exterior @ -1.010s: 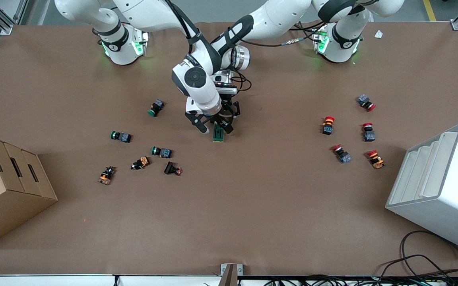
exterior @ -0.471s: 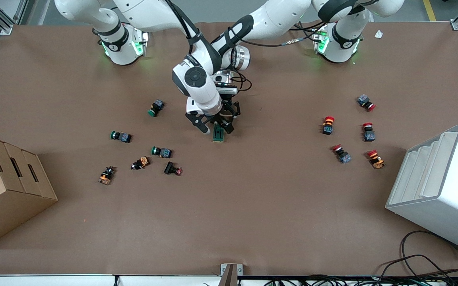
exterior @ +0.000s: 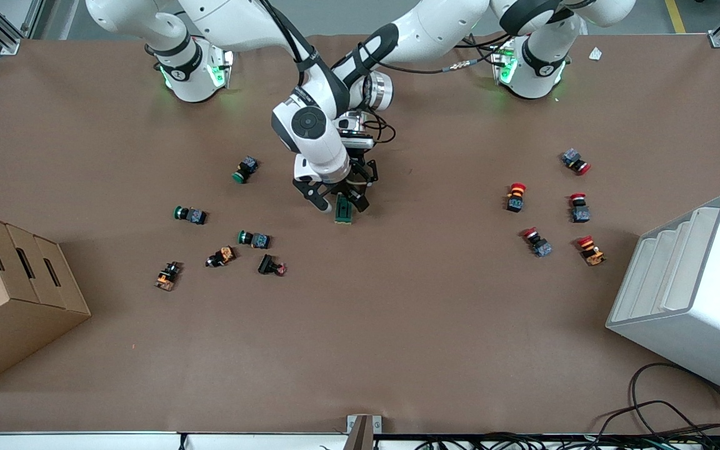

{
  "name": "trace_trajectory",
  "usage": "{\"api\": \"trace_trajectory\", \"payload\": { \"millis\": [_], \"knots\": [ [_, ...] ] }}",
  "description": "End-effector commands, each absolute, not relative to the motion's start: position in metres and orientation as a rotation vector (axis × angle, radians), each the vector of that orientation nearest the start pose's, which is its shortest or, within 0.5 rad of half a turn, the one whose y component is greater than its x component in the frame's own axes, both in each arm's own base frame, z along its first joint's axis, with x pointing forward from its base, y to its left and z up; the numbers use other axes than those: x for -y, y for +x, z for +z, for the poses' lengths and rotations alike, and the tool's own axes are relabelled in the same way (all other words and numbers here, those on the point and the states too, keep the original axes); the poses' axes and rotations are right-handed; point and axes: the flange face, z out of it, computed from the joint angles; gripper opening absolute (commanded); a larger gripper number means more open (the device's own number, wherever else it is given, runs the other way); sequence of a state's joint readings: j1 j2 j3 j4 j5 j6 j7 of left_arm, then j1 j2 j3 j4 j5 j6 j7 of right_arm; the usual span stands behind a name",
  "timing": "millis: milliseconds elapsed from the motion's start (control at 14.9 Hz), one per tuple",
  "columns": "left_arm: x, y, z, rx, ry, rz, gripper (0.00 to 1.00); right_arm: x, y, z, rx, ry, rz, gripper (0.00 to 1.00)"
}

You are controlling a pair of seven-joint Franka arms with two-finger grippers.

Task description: Close load switch with both arms

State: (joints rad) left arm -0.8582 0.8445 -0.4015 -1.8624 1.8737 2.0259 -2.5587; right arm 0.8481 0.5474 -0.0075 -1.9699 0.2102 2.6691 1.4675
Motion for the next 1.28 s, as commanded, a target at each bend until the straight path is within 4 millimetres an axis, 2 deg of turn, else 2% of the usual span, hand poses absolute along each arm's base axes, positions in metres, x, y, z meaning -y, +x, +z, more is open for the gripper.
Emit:
{"api": "trace_trajectory", "payload": {
  "millis": [0,673,1212],
  "knots": [
    [0.565,0.238,0.075,-0.036,-2.812,-1.575,0.98,-0.481,0.456,0.202,-1.135,-2.661,0.004,1.0],
    [0.567,0.24,0.077,-0.038,-2.81,-1.579,0.98,-0.477,0.495,0.239,-1.173,-2.704,0.091,1.0],
    [0.566,0.239,0.076,-0.038,-2.811,-1.576,0.98,-0.476,0.498,0.236,-1.15,-2.712,0.083,1.0]
  ]
}}
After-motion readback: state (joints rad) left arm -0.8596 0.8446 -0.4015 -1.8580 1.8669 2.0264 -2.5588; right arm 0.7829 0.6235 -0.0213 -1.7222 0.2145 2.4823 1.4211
